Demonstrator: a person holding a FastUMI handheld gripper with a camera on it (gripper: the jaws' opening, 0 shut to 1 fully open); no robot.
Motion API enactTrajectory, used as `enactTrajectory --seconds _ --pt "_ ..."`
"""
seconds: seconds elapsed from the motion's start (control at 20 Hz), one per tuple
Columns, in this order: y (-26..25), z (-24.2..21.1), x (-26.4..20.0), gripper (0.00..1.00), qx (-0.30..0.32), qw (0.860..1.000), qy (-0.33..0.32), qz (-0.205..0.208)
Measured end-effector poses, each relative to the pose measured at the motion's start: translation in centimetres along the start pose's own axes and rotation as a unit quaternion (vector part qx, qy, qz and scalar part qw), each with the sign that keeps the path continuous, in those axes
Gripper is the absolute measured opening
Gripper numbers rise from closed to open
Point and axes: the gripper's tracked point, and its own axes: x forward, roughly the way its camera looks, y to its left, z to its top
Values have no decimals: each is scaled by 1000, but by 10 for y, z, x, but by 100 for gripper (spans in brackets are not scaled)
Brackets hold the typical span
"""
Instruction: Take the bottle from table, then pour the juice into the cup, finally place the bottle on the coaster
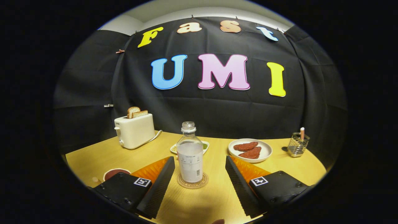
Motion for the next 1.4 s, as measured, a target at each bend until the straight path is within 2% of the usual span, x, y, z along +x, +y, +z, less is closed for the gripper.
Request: enactTrajectory --seconds 0.4,0.75,1.05,1.4 --pt "-72 102 -81 97 -65 995 -40 -67" --pt "-125 172 -124 97 -96 985 -72 -123" --pt "-142 196 -145 97 -100 984 -79 -123" --pt "-169 191 -153 97 -126 981 -70 -126"
